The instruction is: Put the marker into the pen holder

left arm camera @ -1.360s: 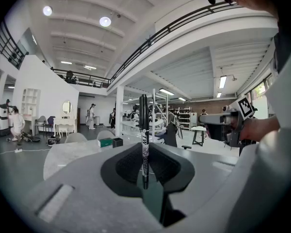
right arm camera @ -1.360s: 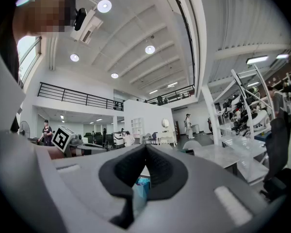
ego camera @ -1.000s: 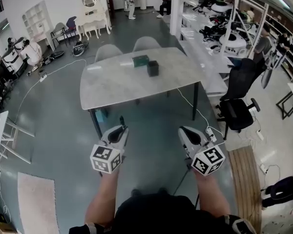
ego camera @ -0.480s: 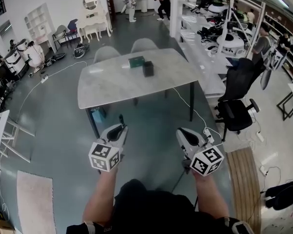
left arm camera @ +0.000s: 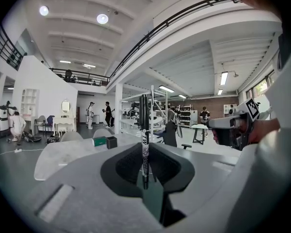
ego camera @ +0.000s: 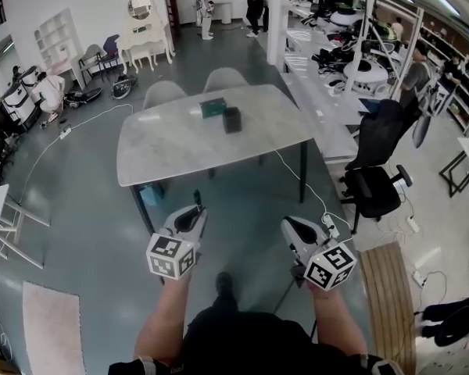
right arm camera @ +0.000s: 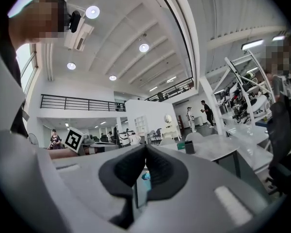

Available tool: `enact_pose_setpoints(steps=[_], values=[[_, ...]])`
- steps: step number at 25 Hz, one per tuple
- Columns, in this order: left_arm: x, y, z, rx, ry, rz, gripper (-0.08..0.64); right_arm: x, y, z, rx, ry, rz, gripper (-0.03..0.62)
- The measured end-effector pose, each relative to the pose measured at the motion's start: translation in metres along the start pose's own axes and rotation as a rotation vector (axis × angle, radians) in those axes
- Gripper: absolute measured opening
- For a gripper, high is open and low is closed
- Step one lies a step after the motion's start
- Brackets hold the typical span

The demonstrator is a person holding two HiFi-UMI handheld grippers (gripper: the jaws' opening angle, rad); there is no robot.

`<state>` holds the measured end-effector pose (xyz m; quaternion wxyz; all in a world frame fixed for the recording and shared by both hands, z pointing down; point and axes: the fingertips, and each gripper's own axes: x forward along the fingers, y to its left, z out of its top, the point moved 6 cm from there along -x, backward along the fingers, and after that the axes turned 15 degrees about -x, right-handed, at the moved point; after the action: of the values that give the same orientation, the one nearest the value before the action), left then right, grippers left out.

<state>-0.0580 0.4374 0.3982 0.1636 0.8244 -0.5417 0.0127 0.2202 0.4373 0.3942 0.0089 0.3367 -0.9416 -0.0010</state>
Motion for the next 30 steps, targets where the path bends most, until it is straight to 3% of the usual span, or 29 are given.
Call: enact_pose_setpoints(steps=[5,19,30], values=[[0.04,0.025,0.019,0.008,-0.031,-0.022,0.048,0.033,-0.03,0.004,-0.011,0.011,-0.019,0.003],[0.167,0.135,0.07,0.01,-0.003,-0.113,0.048,0.184,-0.101,0.001,0.015,0.045,-0.034,0.003],[0.213,0.232,0.086,-0.023,0.003,-0.115,0.048,0.306,-0.125,-0.018,0.008,0.115,-0.007,0.003]])
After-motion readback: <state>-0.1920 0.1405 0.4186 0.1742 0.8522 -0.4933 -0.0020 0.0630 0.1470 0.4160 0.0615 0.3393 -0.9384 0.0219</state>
